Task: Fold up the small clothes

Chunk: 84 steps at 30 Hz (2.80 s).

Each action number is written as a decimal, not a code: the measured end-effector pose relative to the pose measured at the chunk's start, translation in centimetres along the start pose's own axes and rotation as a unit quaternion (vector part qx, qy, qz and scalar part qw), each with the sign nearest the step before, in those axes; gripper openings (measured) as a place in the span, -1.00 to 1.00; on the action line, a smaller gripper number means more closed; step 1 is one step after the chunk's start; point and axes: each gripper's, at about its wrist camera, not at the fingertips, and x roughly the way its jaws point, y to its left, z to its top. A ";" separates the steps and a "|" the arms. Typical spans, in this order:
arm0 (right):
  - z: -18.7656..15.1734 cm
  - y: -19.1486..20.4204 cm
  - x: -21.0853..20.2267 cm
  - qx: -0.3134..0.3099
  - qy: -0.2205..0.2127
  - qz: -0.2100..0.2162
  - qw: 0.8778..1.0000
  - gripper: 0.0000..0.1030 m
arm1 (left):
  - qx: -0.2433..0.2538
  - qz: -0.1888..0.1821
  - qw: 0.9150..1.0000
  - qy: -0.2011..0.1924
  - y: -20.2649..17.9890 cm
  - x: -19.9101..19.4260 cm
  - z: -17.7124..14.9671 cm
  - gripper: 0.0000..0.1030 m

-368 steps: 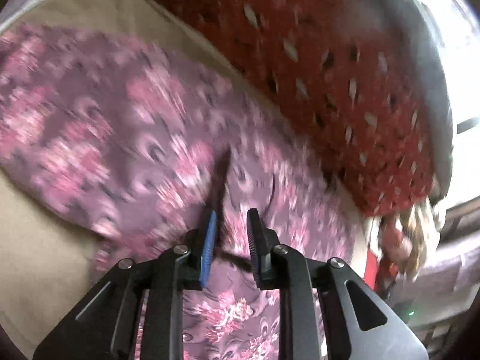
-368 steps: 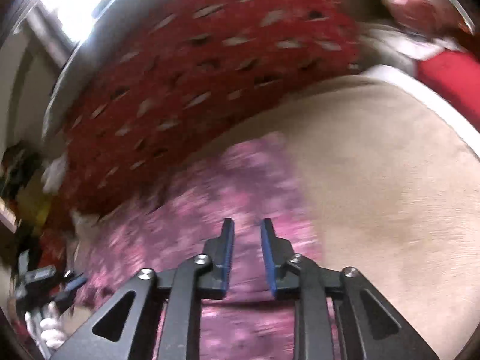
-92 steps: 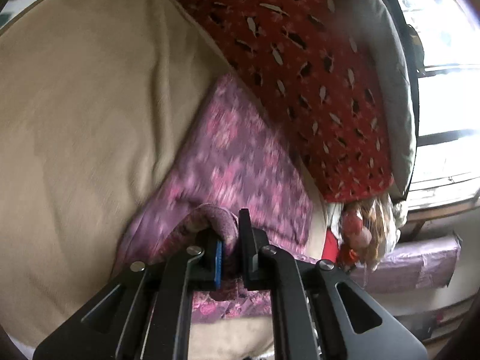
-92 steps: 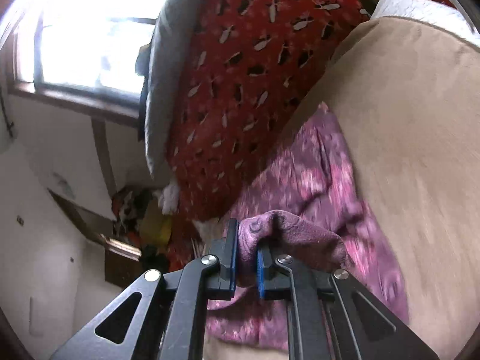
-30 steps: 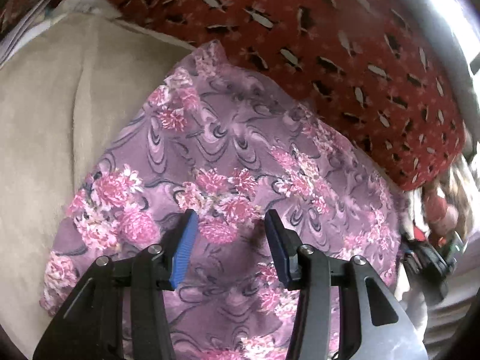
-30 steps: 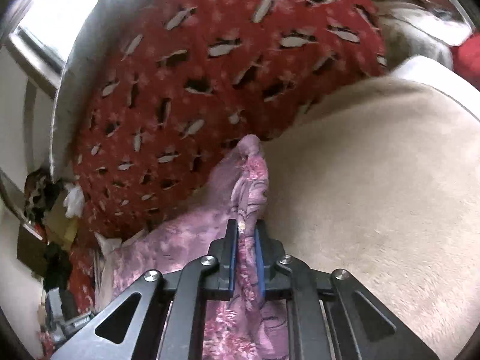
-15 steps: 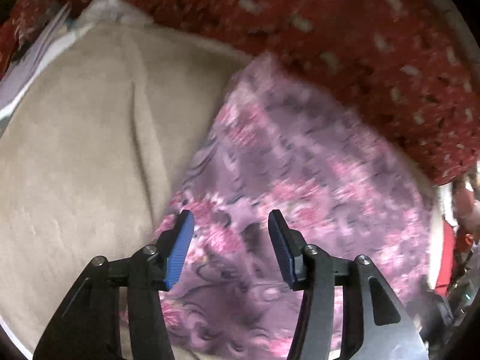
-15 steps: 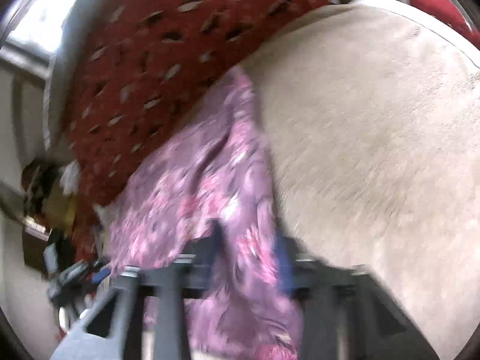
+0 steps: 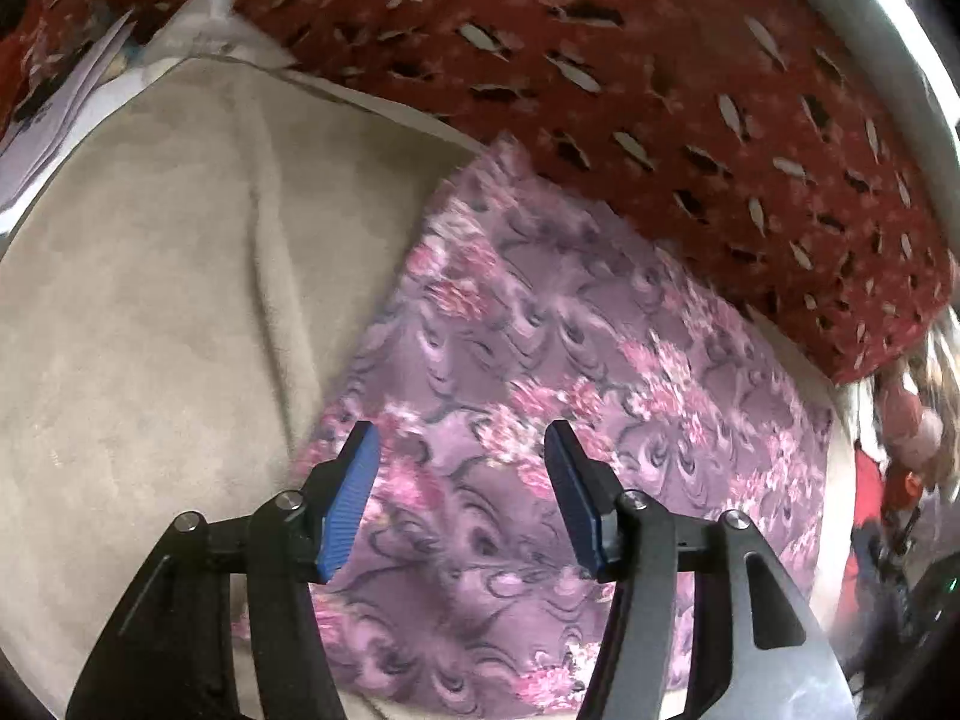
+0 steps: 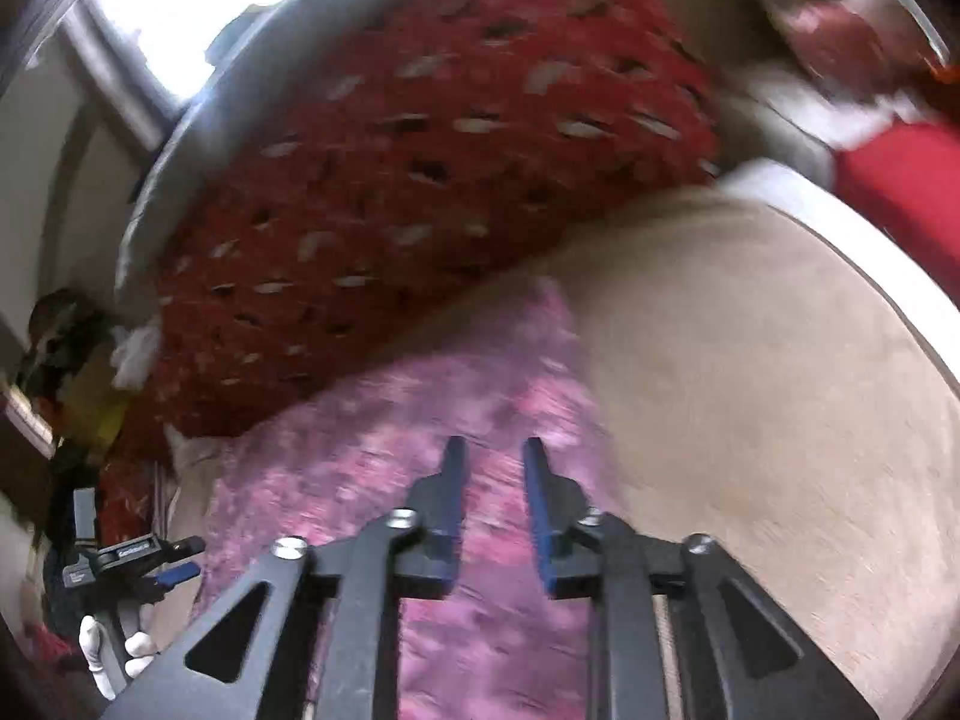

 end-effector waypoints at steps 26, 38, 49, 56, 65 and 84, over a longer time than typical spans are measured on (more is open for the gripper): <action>-2.5 7.1 11.3 -0.193 0.112 -0.116 0.968 0.99 | 0.039 0.071 0.997 -0.004 -2.5 2.8 -1.8 0.36; 4.8 -3.7 11.4 0.067 0.061 -0.110 0.990 0.51 | 0.049 0.045 0.998 -0.011 -5.4 4.0 5.1 0.36; 4.4 -1.7 7.8 0.006 0.005 -0.082 0.997 -0.10 | 0.049 -0.011 0.998 0.040 -3.9 5.5 6.2 0.53; 1.2 -0.5 9.2 -0.025 0.061 -0.099 0.993 0.05 | 0.128 0.043 0.989 0.056 -6.2 7.0 4.1 0.54; -3.3 3.3 8.3 -0.101 0.071 -0.034 0.992 0.41 | -0.003 -0.050 0.995 0.081 0.7 3.7 5.2 0.54; -6.2 3.9 7.3 -0.142 0.033 0.012 0.989 0.63 | 0.020 -0.138 0.975 0.171 6.0 2.2 -1.4 0.50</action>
